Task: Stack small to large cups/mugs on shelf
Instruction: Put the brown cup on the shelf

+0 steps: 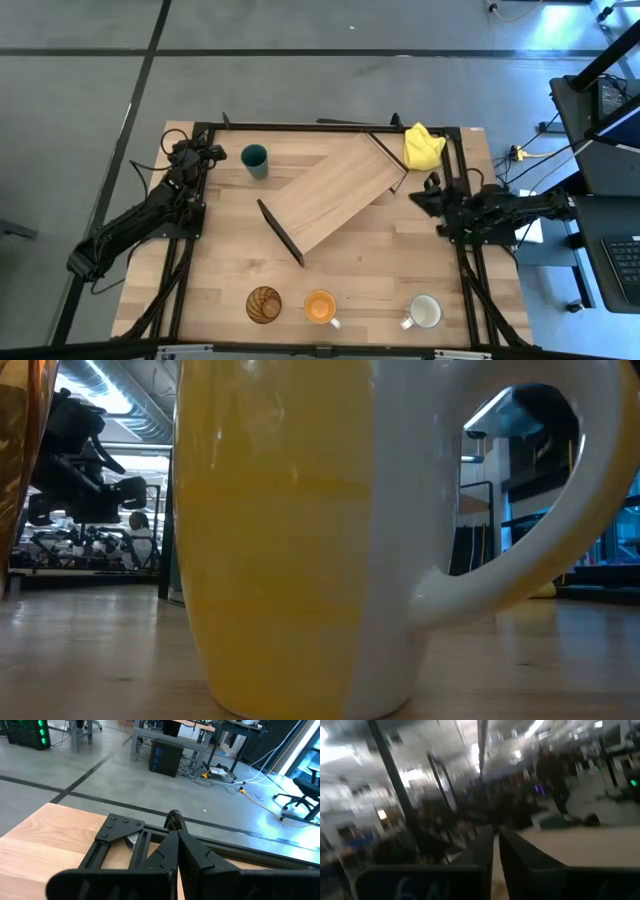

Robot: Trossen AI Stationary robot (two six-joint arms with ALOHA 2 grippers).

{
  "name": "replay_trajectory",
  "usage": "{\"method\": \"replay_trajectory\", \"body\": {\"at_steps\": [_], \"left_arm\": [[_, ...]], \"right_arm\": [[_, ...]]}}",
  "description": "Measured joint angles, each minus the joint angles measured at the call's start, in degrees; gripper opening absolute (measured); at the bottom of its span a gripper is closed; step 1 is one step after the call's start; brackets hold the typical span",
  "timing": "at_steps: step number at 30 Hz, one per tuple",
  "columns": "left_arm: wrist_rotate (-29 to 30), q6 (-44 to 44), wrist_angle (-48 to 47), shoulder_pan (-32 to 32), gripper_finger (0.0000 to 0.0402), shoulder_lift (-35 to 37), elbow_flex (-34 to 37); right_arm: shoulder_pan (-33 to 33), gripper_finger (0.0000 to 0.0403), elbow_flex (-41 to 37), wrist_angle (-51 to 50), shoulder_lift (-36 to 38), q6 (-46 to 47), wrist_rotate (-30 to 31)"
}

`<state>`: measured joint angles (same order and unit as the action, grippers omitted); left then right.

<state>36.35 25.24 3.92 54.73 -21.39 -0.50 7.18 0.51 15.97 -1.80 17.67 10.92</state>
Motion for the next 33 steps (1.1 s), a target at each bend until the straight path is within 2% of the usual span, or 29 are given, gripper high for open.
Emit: {"method": "replay_trajectory", "body": {"at_steps": [6,30,31,33], "left_arm": [[0.00,0.00,0.01,0.01,0.0000,0.00,-0.01],[1.27,0.38,1.68,0.01,0.0000,0.07,-0.01],[-0.13,2.04,1.68,-0.01,0.0000,0.07,-0.01],[-7.49,6.77,1.93,0.01,0.0000,0.07,-0.01]], "right_arm": [[0.00,0.0032,0.00,-13.57,-0.07,-1.68,-0.05],[0.00,0.0032,0.07,-13.25,-0.40,-1.66,-0.42],[0.02,0.0032,0.07,-13.25,-0.40,-1.66,-0.44],[0.00,0.0032,0.07,-13.26,-0.40,-1.66,-0.44]]}}
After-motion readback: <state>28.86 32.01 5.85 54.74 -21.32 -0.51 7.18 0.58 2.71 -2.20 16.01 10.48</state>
